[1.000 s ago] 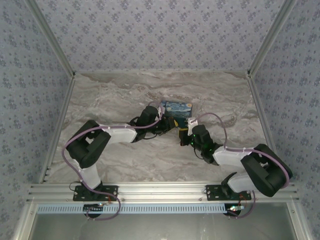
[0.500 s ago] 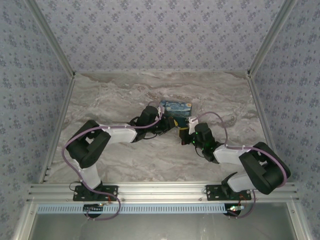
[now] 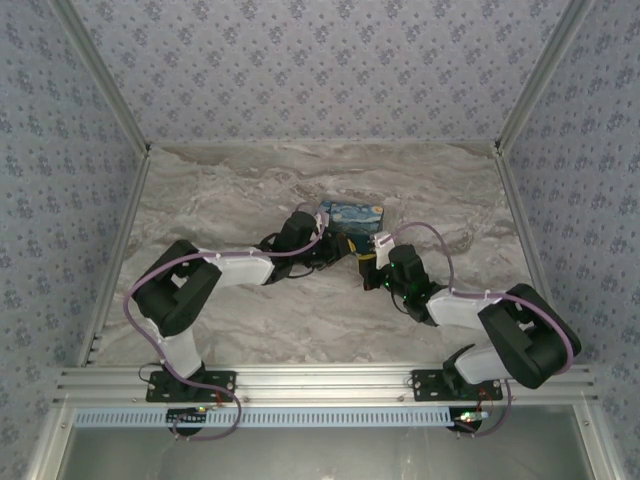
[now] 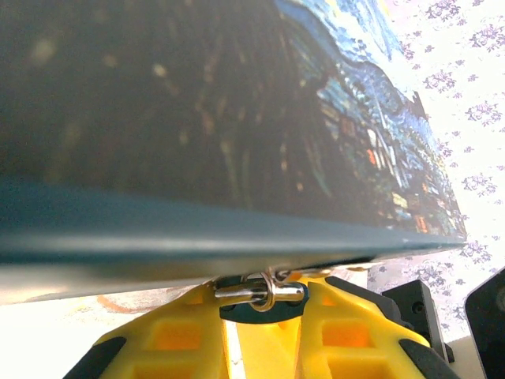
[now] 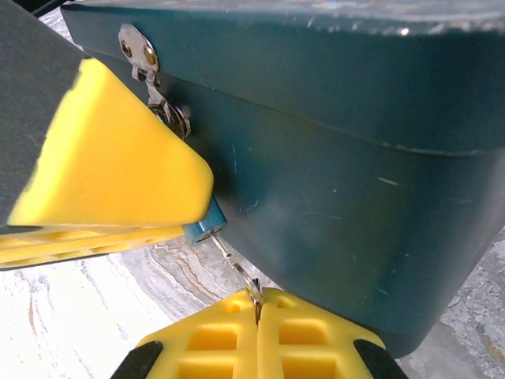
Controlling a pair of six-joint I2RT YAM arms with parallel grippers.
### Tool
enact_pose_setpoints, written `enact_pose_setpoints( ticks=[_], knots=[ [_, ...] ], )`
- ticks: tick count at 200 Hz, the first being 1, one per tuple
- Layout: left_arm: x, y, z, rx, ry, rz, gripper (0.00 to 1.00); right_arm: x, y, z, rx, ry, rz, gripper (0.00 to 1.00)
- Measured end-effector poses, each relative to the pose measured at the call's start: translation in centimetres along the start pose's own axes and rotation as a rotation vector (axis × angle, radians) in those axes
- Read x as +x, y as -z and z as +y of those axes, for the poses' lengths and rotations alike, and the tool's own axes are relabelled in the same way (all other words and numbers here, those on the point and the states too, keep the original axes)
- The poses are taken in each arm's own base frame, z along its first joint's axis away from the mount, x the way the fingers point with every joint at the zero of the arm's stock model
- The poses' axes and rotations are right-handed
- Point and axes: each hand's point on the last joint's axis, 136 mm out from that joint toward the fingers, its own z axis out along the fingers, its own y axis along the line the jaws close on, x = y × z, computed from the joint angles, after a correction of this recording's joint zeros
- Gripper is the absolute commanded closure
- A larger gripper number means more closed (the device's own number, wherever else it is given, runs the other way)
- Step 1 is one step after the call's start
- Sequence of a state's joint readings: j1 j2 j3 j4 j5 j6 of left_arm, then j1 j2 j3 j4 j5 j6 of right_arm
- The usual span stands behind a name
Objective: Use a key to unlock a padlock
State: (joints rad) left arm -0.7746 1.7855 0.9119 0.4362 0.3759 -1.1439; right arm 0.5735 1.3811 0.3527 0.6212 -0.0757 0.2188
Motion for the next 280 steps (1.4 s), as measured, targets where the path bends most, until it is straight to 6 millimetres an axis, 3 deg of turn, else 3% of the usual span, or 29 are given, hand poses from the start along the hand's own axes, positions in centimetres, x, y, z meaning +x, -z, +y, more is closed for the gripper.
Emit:
enact_pose_setpoints(
  ticks=[63,280],
  knots=[
    [0.03,0.0,0.37,-0.016,0.008,-0.001,0.82,0.18,-0.4,0.14,-0.014,0.003,0.007,1.0],
    [-0.07,-0.12,-0.03,-0.007,0.001,-0.008,0.83,-0.33,0.09,-0.05,-0.213,-0.249,0.09,1.0]
  ],
)
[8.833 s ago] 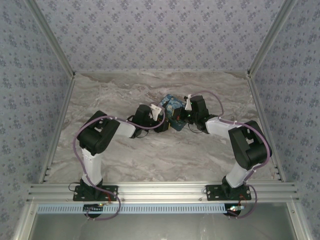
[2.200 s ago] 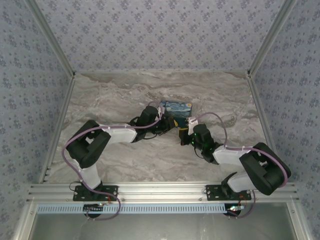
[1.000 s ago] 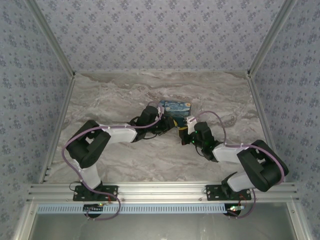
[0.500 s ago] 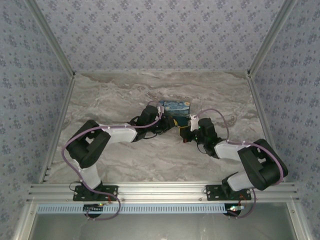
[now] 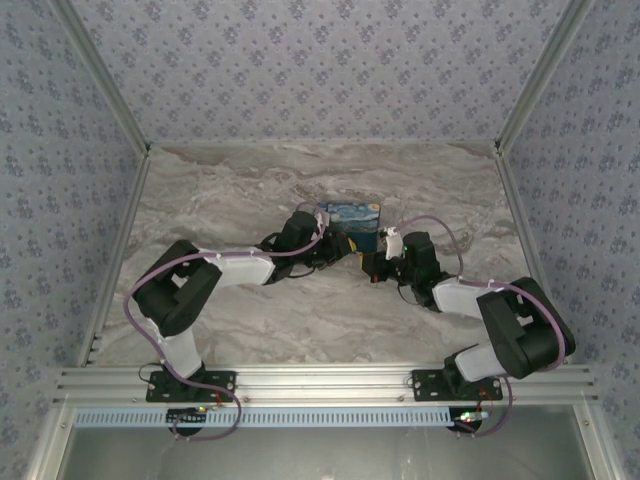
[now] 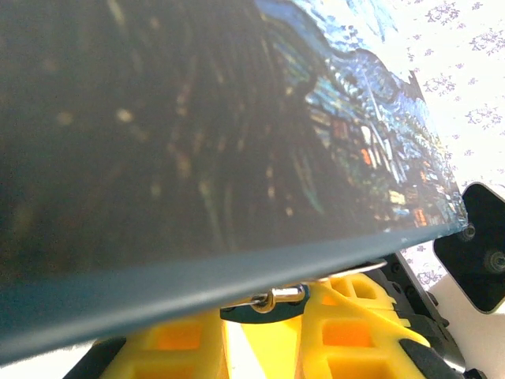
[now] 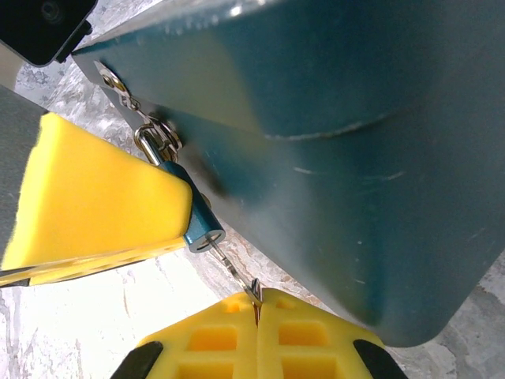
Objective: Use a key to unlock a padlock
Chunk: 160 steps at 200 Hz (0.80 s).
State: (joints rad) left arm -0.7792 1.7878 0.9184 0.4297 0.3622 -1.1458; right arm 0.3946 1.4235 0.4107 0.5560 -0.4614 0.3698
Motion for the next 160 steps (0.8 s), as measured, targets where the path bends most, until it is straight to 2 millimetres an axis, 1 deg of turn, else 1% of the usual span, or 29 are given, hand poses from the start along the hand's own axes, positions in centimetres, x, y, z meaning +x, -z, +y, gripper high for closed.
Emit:
enact_pose_setpoints(
  ticks=[113,160],
  knots=[
    [0.08,0.0,0.0,0.0,0.001,0.004,0.83,0.2,0.0,0.15,-0.009,0.0,0.009,1.0],
    [0.11,0.01,-0.04,0.003,-0.008,0.007,0.83,0.12,0.14,0.36,-0.043,-0.048,0.029,1.0]
  ],
)
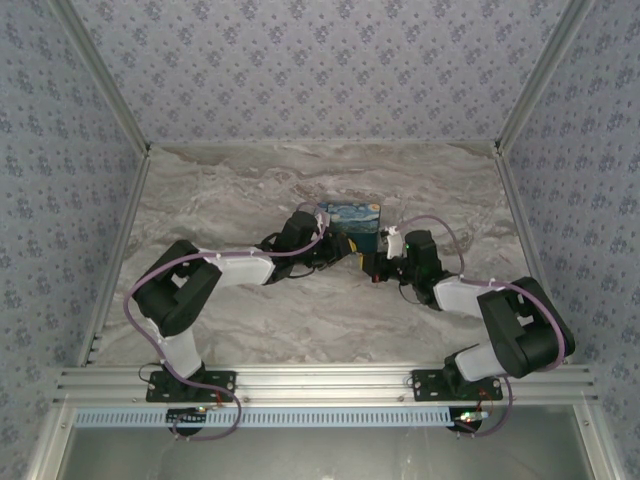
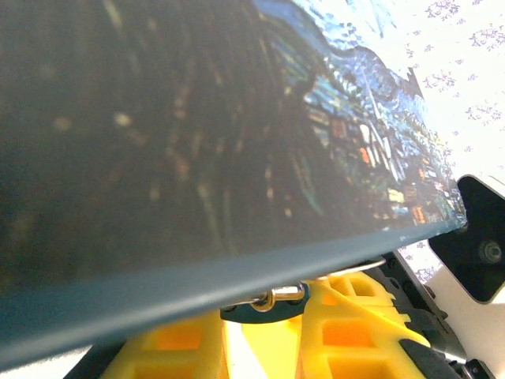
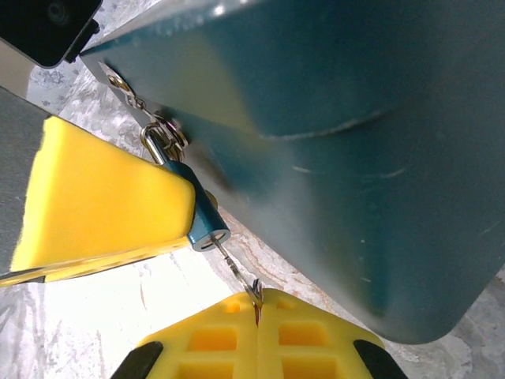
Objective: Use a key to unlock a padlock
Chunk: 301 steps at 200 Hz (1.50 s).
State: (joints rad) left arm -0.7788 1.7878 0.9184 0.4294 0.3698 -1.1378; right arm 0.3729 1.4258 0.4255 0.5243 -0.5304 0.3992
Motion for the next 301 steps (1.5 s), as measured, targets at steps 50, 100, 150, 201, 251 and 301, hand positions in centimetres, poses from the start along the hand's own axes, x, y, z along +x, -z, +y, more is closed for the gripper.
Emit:
enact_pose_setpoints(
  ticks=[50,100,150,201,251,301],
  knots=[
    [0.1,0.0,0.2,-0.008,-0.025,0.008,0.83,0.4,0.0,0.2,-0.018,-0.043,0.049,1.0],
    [-0.1,0.1,0.4,-0.016,-0.033,0.004,0.83,0.2,-0.5,0.3,-0.031,-0.067,0.069,1.0],
    [-0.5,0.1,0.2,-0.018,-0.036,-0.002,0.83,-0.6,-1.2,0.9,-0.041,-0.053,0.072,1.0],
    [-0.8,0.2,0.3,-0.025,-0.033,-0.01,0.83,-0.7,-1.7,0.8,-0.018,-0.018,0.078,1.0],
    [-1.3,0.2,0.4,-0.028,-0.033,-0.031,0.83,-1.3,-2.0,1.0,-0.023,-0.024,0.063,1.0],
    [-1.4,0.2,0.4,-0.031,-0.029,-0.038,0.83,-1.1,-2.1,0.8,-0.011,-0.025,0.061,1.0]
  ],
)
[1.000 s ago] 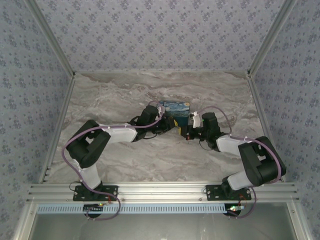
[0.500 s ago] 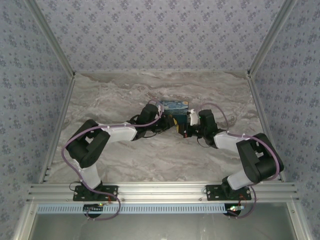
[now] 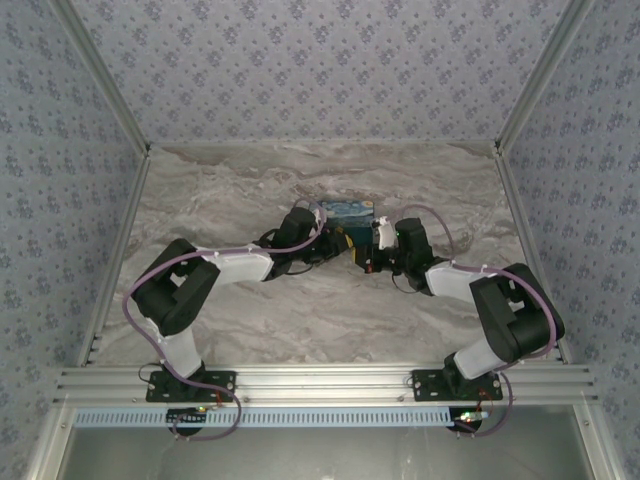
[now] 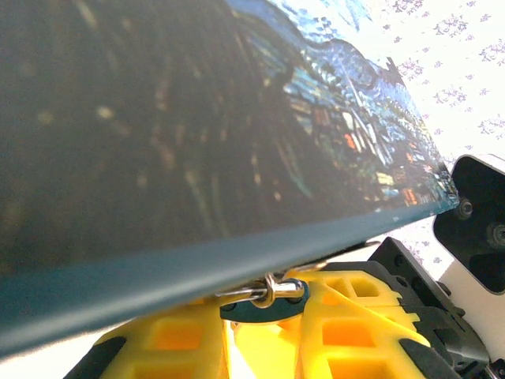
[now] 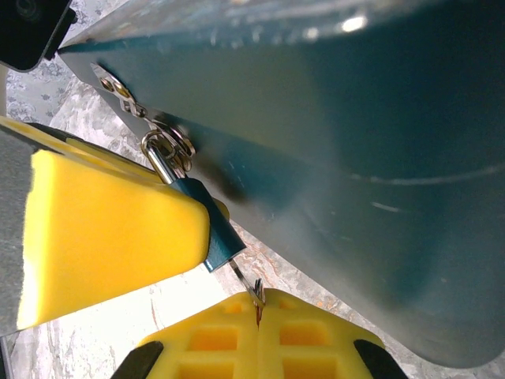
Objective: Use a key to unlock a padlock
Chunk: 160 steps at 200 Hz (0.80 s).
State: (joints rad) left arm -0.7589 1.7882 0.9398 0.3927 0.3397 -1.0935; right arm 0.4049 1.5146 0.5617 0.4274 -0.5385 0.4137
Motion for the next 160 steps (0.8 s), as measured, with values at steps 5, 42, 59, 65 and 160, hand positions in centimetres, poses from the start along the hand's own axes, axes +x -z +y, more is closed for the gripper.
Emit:
enact_pose_setpoints(
  ticks=[5,42,59,65,160],
  knots=[
    [0.0,0.0,0.0,0.0,0.0,0.0,0.83,0.1,0.0,0.0,0.0,0.001,-0.001,1.0],
    [0.5,0.0,0.5,-0.007,0.006,0.018,0.83,1.0,0.0,-0.1,-0.003,0.014,-0.007,0.96],
    [0.8,0.0,0.7,-0.012,0.016,0.031,0.83,1.5,0.0,-0.2,-0.004,0.019,-0.007,0.9],
    [0.9,0.0,0.8,-0.011,0.018,0.036,0.83,1.6,0.0,-0.2,-0.004,0.023,-0.009,0.88],
    [2.0,-0.2,1.7,-0.021,0.047,0.079,0.83,3.0,0.3,-0.3,-0.019,0.046,-0.023,0.88]
  ],
)
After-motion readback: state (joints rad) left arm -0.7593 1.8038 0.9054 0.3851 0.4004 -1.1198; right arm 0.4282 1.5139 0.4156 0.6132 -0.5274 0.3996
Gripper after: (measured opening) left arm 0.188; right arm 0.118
